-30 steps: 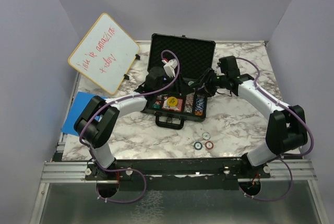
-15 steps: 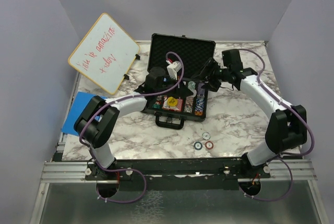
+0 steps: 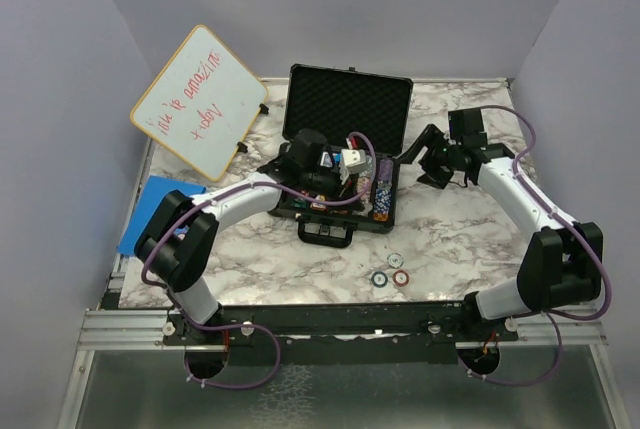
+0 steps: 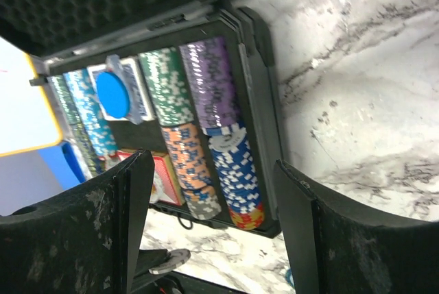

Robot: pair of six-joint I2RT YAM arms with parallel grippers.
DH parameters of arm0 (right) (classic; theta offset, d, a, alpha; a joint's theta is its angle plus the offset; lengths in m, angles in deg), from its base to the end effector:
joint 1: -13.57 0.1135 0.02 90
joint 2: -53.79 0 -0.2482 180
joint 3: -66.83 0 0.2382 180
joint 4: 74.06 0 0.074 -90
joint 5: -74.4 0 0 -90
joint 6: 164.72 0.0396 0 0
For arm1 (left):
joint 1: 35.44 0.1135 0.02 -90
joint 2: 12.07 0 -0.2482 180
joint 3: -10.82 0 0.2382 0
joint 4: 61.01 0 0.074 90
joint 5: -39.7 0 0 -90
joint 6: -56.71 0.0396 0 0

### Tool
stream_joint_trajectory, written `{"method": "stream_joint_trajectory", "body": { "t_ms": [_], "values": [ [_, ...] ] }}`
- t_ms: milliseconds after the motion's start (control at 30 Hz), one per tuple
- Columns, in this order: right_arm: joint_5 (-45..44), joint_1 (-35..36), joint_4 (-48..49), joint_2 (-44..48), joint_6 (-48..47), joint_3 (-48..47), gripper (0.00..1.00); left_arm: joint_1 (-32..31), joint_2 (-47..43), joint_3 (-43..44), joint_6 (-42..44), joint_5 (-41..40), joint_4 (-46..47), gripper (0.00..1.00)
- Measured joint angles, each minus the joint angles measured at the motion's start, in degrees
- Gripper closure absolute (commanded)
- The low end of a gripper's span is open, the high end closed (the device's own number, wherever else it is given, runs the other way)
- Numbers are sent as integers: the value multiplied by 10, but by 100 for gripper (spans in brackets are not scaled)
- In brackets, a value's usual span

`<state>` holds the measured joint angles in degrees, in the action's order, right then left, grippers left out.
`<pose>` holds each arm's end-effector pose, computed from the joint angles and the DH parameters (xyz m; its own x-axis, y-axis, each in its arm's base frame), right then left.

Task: Pack up texas hold em set

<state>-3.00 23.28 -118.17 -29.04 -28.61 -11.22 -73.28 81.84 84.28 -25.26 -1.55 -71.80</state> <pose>0.2947 0.0592 0.2550 -0.7354 0.5877 -0.3374 0.3231 0.7417 0.5878 0.2547 -0.2356 0.2260 -0.2781 0.3327 -0.9011 0.9604 0.0807 -0.2667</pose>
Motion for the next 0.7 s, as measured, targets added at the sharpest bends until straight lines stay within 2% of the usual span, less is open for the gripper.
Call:
{"method": "stream_joint_trajectory", "body": {
  "t_ms": [133,400,700],
  "values": [
    [0,-1,-10,0,-12,14,24,-6,28,41,77,4,-81,100],
    [1,-5,-10,0,-26,8,24,-14,67,73,161,-14,-162,100],
    [9,-5,-7,-8,-25,8,25,-22,82,88,189,-71,-176,100]
  ]
}}
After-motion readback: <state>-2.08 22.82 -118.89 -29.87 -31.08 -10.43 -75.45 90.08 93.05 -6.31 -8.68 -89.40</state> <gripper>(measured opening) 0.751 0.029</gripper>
